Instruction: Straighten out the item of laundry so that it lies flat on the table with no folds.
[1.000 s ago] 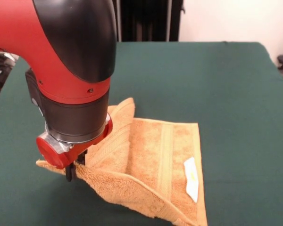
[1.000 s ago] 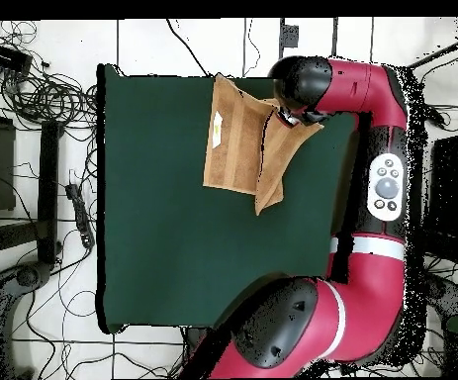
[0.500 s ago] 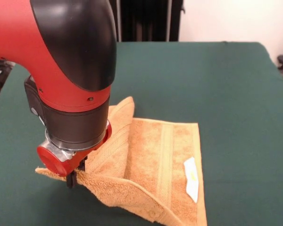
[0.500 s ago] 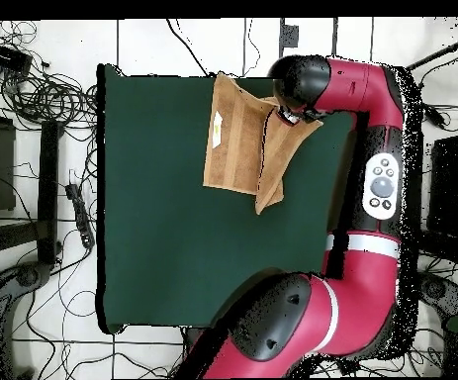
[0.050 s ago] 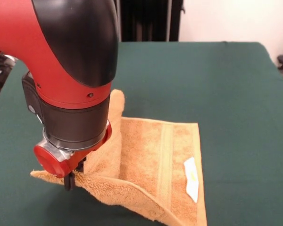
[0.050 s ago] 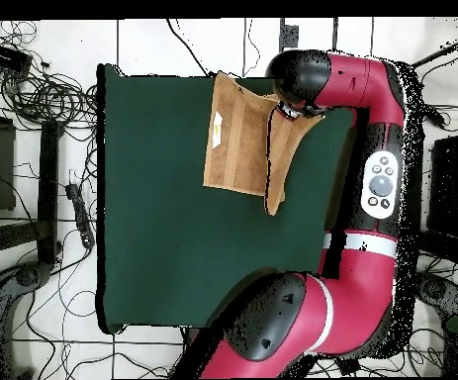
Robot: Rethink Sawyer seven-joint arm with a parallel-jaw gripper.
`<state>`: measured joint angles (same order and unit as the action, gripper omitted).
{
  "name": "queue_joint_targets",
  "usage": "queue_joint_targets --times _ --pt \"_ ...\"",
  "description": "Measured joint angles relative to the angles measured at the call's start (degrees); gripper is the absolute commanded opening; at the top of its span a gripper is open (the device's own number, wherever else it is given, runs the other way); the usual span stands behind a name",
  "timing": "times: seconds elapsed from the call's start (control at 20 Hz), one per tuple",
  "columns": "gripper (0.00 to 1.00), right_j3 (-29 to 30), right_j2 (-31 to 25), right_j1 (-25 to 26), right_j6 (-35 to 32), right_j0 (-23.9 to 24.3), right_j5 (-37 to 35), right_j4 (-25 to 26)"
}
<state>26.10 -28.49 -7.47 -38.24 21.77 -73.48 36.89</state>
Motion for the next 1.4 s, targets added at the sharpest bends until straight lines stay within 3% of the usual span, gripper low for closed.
queue_joint_targets --times 1.4 --pt "0.0 -4.0 0.0 0.0 0.0 -1.5 -1.7 -0.1"
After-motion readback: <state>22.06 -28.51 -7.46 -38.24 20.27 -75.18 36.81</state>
